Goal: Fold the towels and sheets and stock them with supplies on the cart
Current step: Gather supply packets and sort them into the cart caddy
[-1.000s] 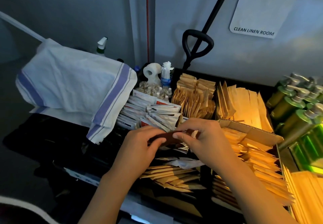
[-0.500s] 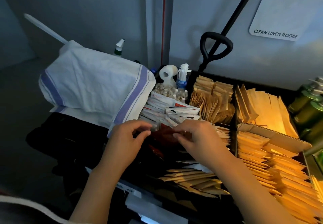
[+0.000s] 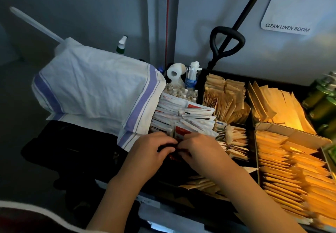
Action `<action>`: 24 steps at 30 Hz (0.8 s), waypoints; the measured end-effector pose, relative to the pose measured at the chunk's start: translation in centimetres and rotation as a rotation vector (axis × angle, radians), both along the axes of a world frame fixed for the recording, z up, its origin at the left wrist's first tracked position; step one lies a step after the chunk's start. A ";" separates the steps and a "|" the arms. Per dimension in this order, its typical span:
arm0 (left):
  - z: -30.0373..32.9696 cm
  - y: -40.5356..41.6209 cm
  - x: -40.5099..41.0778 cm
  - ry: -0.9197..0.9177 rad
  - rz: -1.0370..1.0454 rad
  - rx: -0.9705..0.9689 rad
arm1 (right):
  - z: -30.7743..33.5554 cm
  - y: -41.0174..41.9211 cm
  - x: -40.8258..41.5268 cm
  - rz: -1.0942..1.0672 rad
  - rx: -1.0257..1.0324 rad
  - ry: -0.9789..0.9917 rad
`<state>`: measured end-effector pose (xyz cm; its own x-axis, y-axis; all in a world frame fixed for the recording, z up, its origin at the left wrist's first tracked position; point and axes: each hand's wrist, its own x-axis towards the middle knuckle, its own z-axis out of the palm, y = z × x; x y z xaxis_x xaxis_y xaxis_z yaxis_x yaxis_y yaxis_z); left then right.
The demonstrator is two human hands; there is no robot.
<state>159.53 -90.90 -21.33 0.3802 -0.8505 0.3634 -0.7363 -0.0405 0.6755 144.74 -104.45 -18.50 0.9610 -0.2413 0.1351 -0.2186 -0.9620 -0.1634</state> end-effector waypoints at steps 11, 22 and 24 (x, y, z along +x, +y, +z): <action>-1.2 -0.2 -0.2 -0.171 0.079 0.091 | -1.6 0.4 -1.0 -0.162 -0.002 0.001; -0.1 0.9 -1.0 -0.056 0.104 0.040 | 1.1 -2.1 -6.1 -0.232 0.261 -0.166; 0.3 0.8 -1.5 -0.054 0.110 0.008 | 1.6 -3.4 -7.5 -0.280 0.262 -0.122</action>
<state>158.03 -90.06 -21.05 0.4516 -0.8075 0.3794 -0.7623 -0.1282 0.6344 137.19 -107.87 -16.86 0.8336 -0.5334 0.1435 -0.4304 -0.7901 -0.4366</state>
